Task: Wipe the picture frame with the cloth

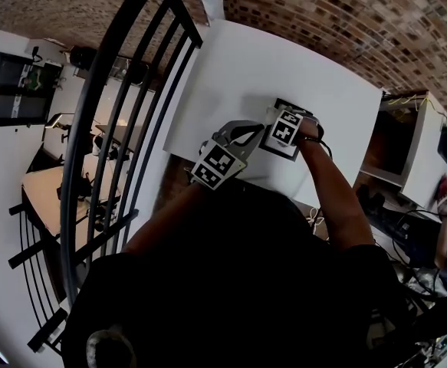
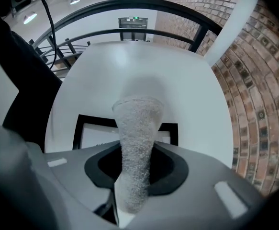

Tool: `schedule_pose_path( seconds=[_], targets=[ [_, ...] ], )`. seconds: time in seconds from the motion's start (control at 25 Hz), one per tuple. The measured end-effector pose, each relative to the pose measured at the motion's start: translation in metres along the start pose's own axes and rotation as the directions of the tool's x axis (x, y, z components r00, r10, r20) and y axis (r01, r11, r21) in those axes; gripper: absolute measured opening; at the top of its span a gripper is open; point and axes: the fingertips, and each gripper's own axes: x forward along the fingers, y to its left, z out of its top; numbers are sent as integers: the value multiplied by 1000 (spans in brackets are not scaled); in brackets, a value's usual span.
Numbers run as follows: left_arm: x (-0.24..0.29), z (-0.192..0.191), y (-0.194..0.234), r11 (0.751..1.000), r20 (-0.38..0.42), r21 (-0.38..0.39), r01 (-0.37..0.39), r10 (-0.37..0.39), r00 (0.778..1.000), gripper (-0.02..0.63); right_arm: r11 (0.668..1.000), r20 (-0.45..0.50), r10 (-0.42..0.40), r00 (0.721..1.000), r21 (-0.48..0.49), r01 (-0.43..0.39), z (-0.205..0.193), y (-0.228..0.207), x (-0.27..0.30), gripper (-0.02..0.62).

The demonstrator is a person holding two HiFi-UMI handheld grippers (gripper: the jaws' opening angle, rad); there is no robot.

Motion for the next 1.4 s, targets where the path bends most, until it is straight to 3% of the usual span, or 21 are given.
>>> schedule_pose_path(
  seconds=[0.96, 1.16, 1.4],
  targets=[
    [45, 17, -30, 988, -6, 57, 140, -140, 990, 2, 976, -101, -4, 995, 215, 26, -123, 8, -17, 115],
    [43, 16, -27, 991, -4, 50, 120, -120, 993, 2, 980, -59, -31, 998, 195, 42, -103, -1, -26, 115],
    [33, 12, -19, 996, -2, 32, 83, -83, 997, 2, 992, 4, -33, 999, 119, 32, -48, -2, -32, 115]
  ],
)
